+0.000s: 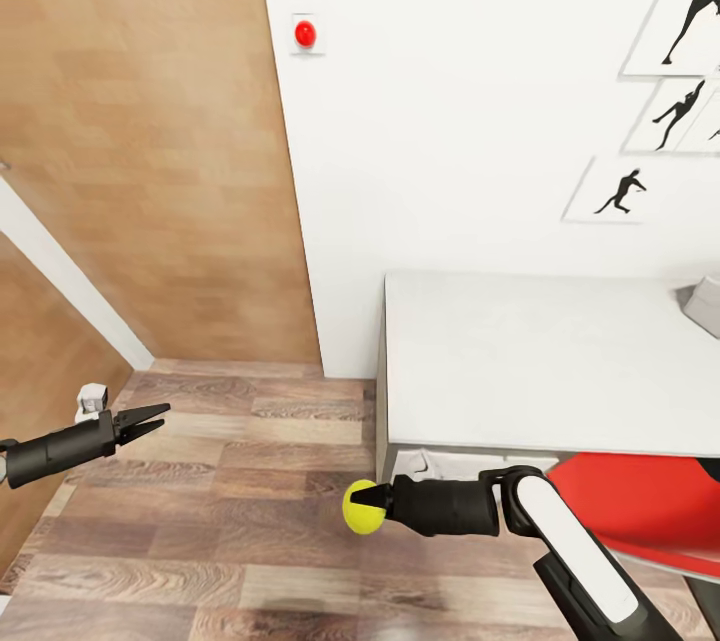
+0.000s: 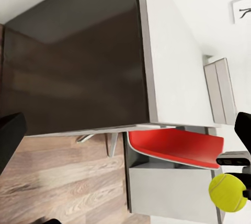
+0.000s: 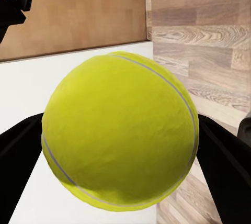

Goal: Put all the toys in the child's room - the three board games (two on the bed and one on the table), the two jigsaw puzzles on the table, and the tennis ball on the table - inside the toy box on the table in the child's room.

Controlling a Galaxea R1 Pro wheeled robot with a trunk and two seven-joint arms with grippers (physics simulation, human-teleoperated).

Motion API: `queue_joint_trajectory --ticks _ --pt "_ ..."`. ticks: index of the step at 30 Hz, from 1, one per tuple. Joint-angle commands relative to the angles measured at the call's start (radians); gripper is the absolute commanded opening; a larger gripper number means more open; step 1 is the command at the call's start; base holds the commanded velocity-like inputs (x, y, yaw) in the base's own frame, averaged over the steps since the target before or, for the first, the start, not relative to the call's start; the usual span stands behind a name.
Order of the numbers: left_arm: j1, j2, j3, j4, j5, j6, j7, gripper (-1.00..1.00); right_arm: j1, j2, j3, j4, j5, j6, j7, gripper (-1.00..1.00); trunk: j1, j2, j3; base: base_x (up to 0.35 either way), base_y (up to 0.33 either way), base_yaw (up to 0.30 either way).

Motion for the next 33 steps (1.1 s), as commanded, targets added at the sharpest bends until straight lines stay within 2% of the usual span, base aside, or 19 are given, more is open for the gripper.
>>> queue_joint_trajectory --ticks 1,26,33 --pt "-0.004 0.001 -0.007 -0.001 0.011 0.007 -0.003 1.00 -0.001 0.000 0.001 -0.001 -0.010 0.000 -0.011 -1.00 0.001 -0.002 0.000 0.000 0.000 0.000" --pt "-0.004 0.001 -0.008 -0.001 0.011 0.006 -0.004 1.00 -0.001 0.002 0.002 -0.001 -0.007 -0.002 -0.017 -1.00 0.001 -0.002 0.041 0.000 0.000 0.000" --pt "-0.004 0.001 -0.007 -0.001 0.011 0.006 -0.004 1.00 0.000 0.002 0.002 -0.001 0.043 -0.002 -0.017 -1.00 0.001 -0.002 0.053 0.000 0.000 0.000"
